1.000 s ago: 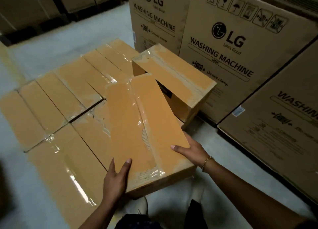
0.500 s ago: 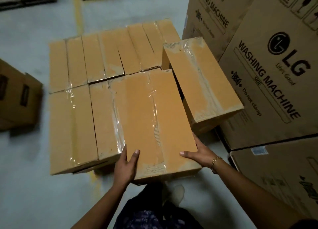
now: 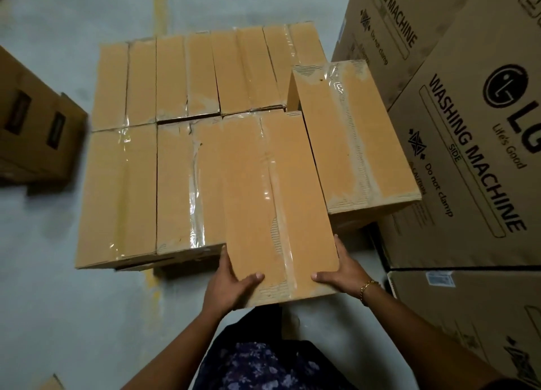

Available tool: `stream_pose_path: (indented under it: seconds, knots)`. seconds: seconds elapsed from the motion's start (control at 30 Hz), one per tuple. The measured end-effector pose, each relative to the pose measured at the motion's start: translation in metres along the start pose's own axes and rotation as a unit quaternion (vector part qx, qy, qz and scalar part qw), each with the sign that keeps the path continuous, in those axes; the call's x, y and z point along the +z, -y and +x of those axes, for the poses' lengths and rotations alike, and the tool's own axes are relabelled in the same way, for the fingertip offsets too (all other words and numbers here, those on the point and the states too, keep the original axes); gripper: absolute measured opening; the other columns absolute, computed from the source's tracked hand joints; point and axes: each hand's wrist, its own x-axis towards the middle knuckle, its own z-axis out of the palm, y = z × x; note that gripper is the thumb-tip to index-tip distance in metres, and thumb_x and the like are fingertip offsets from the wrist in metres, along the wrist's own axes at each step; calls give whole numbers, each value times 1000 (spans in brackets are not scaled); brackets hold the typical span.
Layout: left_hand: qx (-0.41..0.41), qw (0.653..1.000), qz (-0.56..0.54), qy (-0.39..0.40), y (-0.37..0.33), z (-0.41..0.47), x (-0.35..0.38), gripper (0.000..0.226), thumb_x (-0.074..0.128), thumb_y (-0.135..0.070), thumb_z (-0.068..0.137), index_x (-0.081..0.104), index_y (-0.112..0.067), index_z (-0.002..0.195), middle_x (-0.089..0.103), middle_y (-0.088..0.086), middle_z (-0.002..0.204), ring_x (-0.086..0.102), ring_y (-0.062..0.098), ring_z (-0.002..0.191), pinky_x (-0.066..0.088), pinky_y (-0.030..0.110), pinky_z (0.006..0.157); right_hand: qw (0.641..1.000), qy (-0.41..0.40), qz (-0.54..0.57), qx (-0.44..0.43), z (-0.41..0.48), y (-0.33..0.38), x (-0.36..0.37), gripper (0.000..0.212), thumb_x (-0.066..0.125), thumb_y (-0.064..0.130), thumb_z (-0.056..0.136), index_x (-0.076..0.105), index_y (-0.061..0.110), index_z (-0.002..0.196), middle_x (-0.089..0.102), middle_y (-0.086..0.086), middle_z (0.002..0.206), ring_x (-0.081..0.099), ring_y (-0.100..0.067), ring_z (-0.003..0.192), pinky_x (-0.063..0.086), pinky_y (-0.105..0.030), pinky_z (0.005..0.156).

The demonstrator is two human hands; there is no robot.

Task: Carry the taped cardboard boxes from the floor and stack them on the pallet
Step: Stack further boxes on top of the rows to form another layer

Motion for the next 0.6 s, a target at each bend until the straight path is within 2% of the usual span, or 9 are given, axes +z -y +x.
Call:
stream_pose_path:
  seconds: [0.1,0.2,0.27,0.33,0.4,0.5,0.6]
  knots:
    - [46,997,57,26,1,-3,3,151,90,-70,51,-15,-45,155,44,-8,154,50,21,133,48,47,107,998,10,-65,-17,1,-6,-2,152,94,48,59,-18,28,158,32,-3,160,42,-25,138,38,-37,110]
    - [79,987,128,51,13,-7,5,166,88,-77,45,-35,-41,150,1,-5,171,26,23,151,41,49,114,988,35,-148,-36,-1,-11,-3,160,95,49,57,-31,26,153,17,-5,166,34,-29,144,36,-42,114]
    - [80,978,175,78,23,-9,5,170,85,-81,44,-43,-36,145,-26,-3,167,8,25,156,33,47,119,977,50,-199,-50,-2,-17,-2,164,94,53,54,-36,25,150,8,-5,167,26,-30,148,32,-46,118]
    - [78,967,215,109,30,-10,7,170,84,-80,46,-49,-34,141,-42,-1,159,-1,27,156,29,45,120,967,48,-246,-56,-3,-23,0,167,93,58,51,-40,28,147,4,-4,168,23,-30,149,32,-49,119]
    - [77,961,237,117,34,-10,9,167,85,-74,51,-51,-34,138,-45,2,157,3,30,156,29,45,120,956,41,-286,-55,-5,-26,2,166,93,57,52,-39,26,148,2,-4,169,23,-29,150,34,-49,117]
    - [75,962,244,96,37,-9,10,162,86,-66,59,-50,-33,140,-37,5,162,13,32,155,33,44,118,941,23,-331,-62,-5,-26,4,161,91,57,56,-34,21,151,4,-5,169,22,-27,151,36,-47,115]
    - [88,966,235,65,35,-6,7,156,84,-61,65,-45,-29,145,-25,3,167,29,31,149,43,41,111,930,-8,-360,-78,0,-23,3,152,84,66,61,-26,20,155,5,-2,169,14,-24,154,28,-47,118]
